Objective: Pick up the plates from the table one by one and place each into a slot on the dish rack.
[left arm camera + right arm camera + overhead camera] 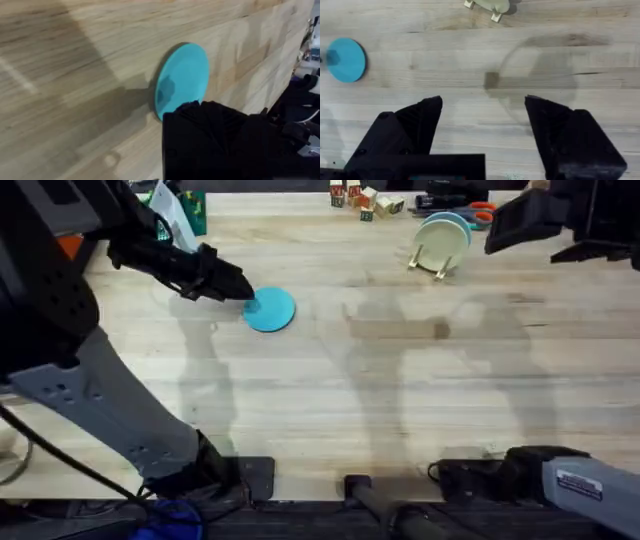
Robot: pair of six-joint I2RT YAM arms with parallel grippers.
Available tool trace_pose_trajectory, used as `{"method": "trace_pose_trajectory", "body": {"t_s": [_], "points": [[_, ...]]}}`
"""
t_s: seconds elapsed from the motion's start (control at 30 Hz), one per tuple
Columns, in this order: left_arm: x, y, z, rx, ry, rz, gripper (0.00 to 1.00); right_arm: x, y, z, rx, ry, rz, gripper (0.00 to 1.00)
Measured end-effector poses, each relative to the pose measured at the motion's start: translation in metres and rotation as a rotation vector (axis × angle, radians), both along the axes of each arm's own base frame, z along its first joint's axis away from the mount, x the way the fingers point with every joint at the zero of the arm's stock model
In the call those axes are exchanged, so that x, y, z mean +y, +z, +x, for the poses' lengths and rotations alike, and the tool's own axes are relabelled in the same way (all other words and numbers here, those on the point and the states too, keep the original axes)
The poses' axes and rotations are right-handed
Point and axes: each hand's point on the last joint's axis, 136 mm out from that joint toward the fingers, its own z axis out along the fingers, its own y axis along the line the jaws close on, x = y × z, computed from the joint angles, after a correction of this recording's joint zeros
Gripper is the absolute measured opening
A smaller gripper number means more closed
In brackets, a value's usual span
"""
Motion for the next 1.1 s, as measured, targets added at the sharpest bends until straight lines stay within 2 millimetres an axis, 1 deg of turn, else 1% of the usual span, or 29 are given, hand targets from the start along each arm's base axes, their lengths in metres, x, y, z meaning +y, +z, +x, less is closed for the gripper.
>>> {"method": "trace_pose_trajectory", "body": {"t_s": [0.3,0.4,0.5,0.53,0.57,0.93,1.1], "points": [[0.004,-0.027,-0.004,0.065,-0.007,0.008,0.041,0.000,0.000,0.000,0.002,-0.021,0.012,0.993],[0.009,-0.034,-0.005,0.082,0.000,0.013,0.041,0.000,0.000,0.000,0.003,-0.024,0.013,0.993],[0.015,-0.034,-0.005,0.081,0.017,0.012,0.041,0.000,0.000,0.000,0.003,-0.026,0.014,0.995],[0.022,-0.038,-0.003,0.087,0.039,0.001,0.041,0.000,0.001,0.001,-0.003,-0.030,0.017,0.995],[0.019,-0.041,-0.002,0.098,0.047,-0.033,0.041,0.000,0.004,0.007,-0.026,-0.056,0.032,0.995],[0.009,-0.047,0.002,0.146,0.087,-0.174,0.041,0.000,0.004,0.007,-0.026,-0.062,0.036,0.995],[0.009,-0.046,0.002,0.146,0.089,-0.182,0.041,0.000,0.004,0.007,-0.026,-0.062,0.036,0.995]]}}
